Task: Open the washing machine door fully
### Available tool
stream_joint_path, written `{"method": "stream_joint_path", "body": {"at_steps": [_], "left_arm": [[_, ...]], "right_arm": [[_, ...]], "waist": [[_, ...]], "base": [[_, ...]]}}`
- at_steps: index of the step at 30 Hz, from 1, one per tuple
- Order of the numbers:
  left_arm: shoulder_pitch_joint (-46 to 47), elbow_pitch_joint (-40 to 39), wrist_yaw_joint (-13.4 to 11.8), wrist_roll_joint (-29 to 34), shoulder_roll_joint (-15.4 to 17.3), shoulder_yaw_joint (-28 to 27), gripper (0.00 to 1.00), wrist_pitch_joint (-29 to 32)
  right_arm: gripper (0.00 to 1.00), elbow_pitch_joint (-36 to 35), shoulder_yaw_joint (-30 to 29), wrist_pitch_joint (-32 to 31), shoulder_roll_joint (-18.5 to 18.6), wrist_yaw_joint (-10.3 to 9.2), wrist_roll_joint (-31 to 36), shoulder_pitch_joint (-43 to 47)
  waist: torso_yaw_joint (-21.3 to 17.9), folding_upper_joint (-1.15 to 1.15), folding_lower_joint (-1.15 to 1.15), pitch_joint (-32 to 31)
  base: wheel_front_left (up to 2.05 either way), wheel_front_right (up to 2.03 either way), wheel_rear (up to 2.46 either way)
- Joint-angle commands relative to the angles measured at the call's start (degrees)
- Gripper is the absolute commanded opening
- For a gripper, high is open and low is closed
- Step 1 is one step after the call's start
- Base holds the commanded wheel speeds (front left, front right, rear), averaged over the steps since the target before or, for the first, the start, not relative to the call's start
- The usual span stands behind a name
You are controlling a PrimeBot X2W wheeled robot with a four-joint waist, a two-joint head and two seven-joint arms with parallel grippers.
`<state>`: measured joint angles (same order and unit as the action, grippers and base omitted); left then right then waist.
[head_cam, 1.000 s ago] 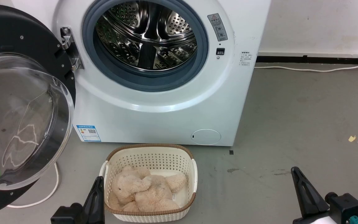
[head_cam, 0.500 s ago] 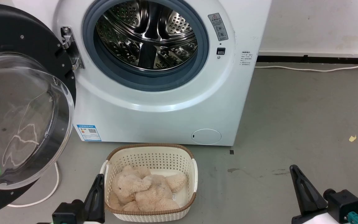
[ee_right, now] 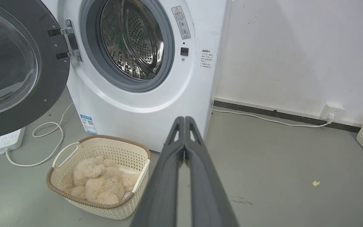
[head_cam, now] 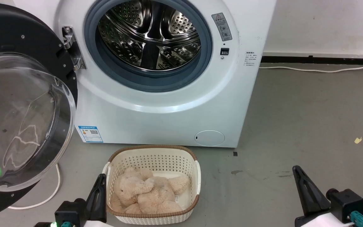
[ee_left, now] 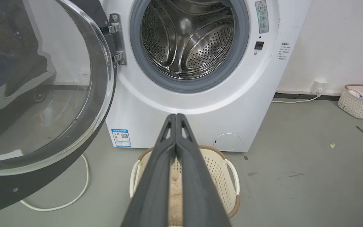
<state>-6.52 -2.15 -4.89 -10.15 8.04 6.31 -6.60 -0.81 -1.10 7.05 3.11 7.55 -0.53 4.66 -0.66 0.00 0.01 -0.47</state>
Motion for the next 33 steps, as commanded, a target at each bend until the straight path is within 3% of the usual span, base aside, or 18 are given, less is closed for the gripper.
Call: {"method": "stream_joint_path", "body": {"at_steps": [1,33], "left_arm": [[1.14,0.10,0.21,0.67,-0.29,-0.38,0.00,0.18],[3.75,1.09,2.48,5.26,-2.65,-3.26,0.00,3.29]], "right_arm": [[0.00,0.11,0.11,-0.33,-0.10,-0.03,0.21,-0.94],[0.00,0.45,0.59,-3.58,-0.17,-0.05,0.37,-2.74]], "waist": [[0.01,0.00,-0.01,0.01],[0.33,0.00,-0.01,0.23]], "base": [[0.00,0.00,0.00],[0.00,0.00,0.00]]}}
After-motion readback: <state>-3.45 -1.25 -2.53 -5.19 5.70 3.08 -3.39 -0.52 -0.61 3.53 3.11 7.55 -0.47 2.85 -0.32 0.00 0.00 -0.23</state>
